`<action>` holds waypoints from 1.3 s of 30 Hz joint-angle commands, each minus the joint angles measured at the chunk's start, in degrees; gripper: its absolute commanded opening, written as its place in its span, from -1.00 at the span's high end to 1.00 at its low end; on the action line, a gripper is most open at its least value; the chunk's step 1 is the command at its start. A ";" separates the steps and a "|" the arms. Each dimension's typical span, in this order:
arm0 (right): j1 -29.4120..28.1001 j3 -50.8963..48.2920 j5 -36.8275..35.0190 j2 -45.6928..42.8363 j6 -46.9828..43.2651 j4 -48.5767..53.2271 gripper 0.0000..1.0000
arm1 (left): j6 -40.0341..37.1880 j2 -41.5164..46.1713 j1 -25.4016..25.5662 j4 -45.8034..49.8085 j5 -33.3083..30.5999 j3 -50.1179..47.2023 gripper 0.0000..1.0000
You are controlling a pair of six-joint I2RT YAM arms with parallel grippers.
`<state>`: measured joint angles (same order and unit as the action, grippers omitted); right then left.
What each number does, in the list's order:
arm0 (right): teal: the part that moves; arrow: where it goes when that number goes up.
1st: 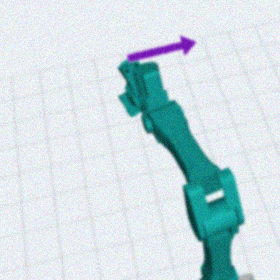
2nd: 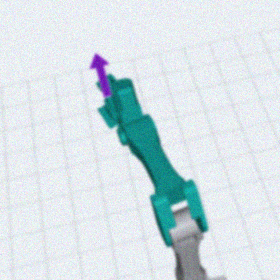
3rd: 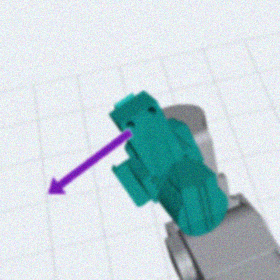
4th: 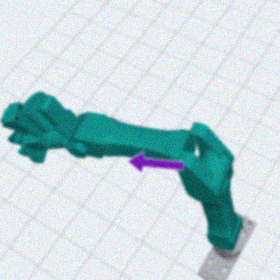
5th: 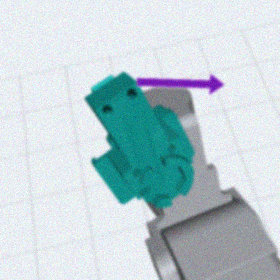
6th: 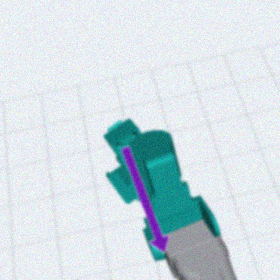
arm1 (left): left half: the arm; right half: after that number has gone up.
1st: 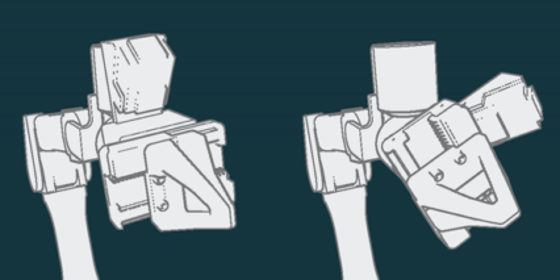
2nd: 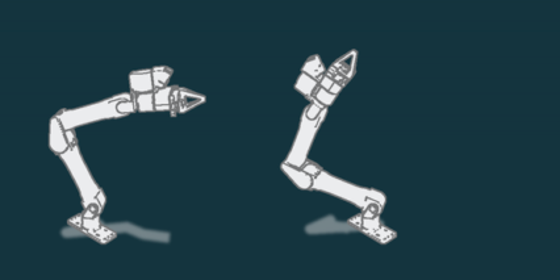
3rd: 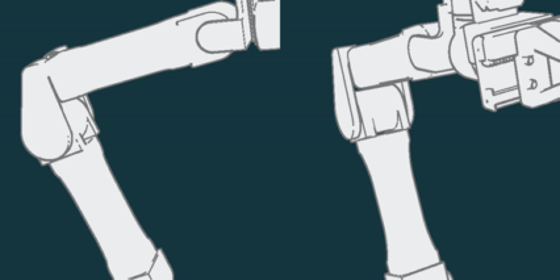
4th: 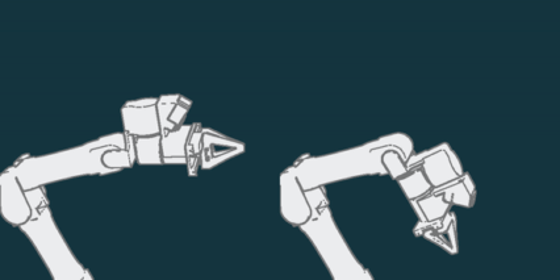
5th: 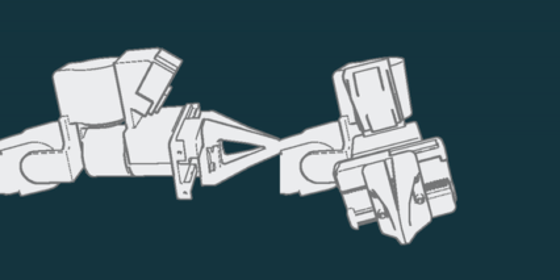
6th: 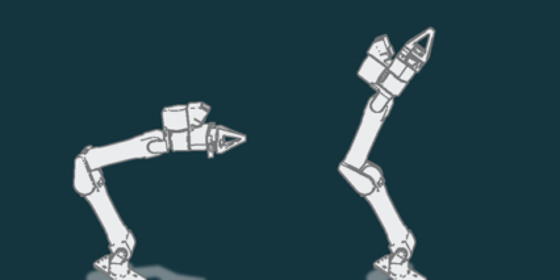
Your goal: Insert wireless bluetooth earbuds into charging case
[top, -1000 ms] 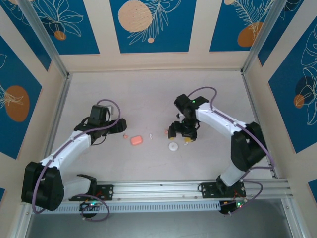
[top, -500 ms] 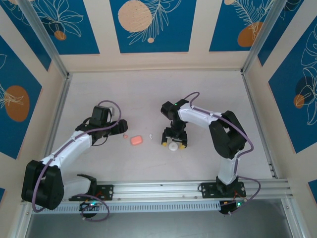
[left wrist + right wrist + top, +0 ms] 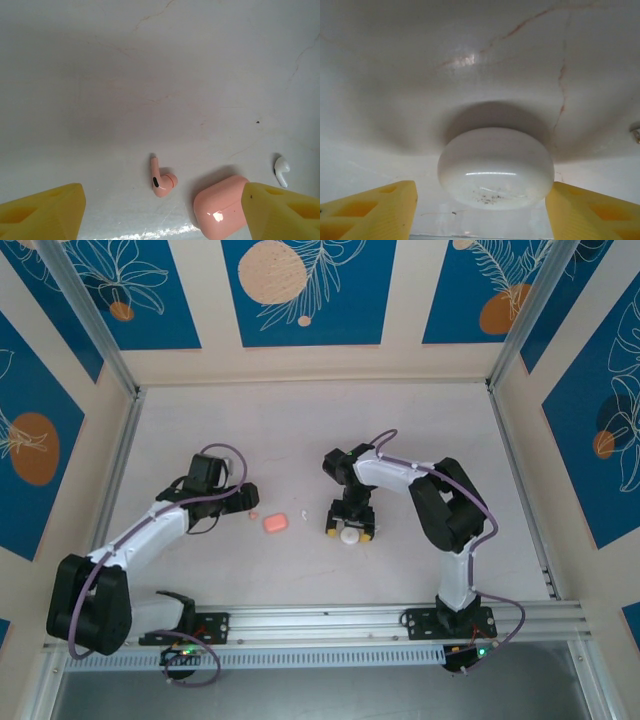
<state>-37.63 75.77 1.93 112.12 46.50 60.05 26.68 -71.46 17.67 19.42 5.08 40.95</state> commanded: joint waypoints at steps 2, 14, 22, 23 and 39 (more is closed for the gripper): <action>0.45 0.78 0.37 1.75 -0.14 0.16 -0.33 | 0.39 -0.89 0.71 0.18 0.81 0.35 -0.61; 1.06 0.87 -0.84 2.48 -1.04 -0.81 -0.05 | 0.31 -2.82 1.26 0.19 1.07 1.15 -0.59; 1.48 -2.45 -1.56 -2.94 -0.09 -5.30 0.09 | -2.53 -0.78 3.13 -4.56 4.14 -0.27 -0.47; 1.54 -3.08 -1.18 -4.01 0.15 -6.28 0.10 | -2.87 -0.40 3.47 -5.24 4.21 -0.59 -0.46; 3.07 -19.41 3.08 -31.81 -0.05 -35.95 0.18 | -14.48 5.47 14.99 -55.63 12.59 -19.99 -0.15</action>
<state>-35.31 58.85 1.96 83.50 45.91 32.93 15.31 -66.85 31.33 -17.69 14.87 23.79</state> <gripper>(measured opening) 0.468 0.579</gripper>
